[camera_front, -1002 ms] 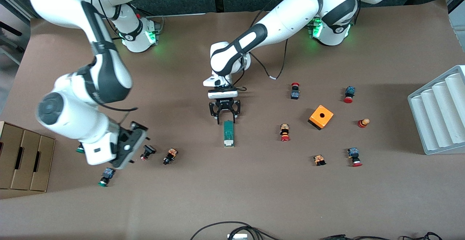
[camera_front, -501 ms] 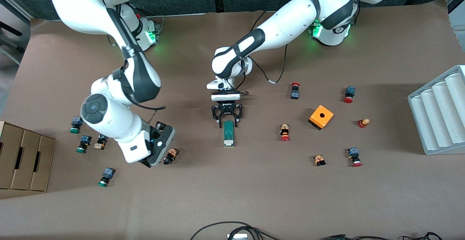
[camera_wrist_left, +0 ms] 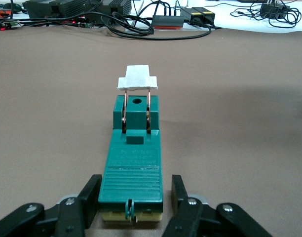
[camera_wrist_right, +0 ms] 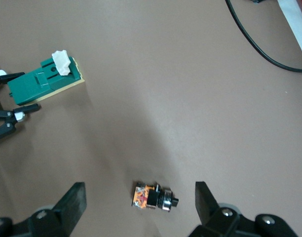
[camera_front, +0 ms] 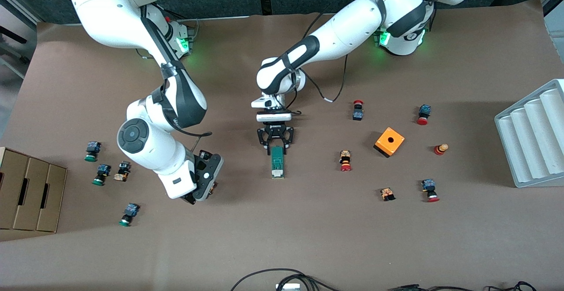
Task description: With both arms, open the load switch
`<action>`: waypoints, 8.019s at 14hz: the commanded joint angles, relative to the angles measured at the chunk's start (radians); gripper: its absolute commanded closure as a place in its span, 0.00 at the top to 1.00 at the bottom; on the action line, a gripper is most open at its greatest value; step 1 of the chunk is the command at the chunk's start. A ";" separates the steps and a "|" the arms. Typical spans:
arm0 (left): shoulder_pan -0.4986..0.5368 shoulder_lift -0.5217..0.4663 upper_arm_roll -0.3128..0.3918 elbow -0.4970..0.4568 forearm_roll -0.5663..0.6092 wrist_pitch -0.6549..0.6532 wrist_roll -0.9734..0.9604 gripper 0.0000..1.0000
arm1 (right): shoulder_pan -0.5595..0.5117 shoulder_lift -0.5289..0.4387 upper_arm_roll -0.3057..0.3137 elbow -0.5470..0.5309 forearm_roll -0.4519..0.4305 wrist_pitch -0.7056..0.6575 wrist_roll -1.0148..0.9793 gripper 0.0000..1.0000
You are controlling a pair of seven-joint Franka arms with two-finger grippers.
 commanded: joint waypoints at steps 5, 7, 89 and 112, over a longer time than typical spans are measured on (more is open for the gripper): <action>-0.044 0.018 0.010 -0.001 0.018 -0.072 -0.051 0.64 | 0.098 0.107 -0.005 0.024 -0.015 0.129 -0.002 0.98; -0.044 0.017 0.010 -0.001 0.018 -0.072 -0.051 0.61 | 0.127 0.119 -0.007 0.024 -0.018 0.145 -0.005 0.98; -0.154 0.047 0.115 0.005 0.024 -0.101 -0.132 0.48 | 0.297 0.279 -0.019 0.067 -0.018 0.286 0.006 0.37; -0.154 0.058 0.115 0.005 0.045 -0.129 -0.151 0.33 | 0.314 0.220 -0.016 0.015 -0.018 0.263 0.041 0.37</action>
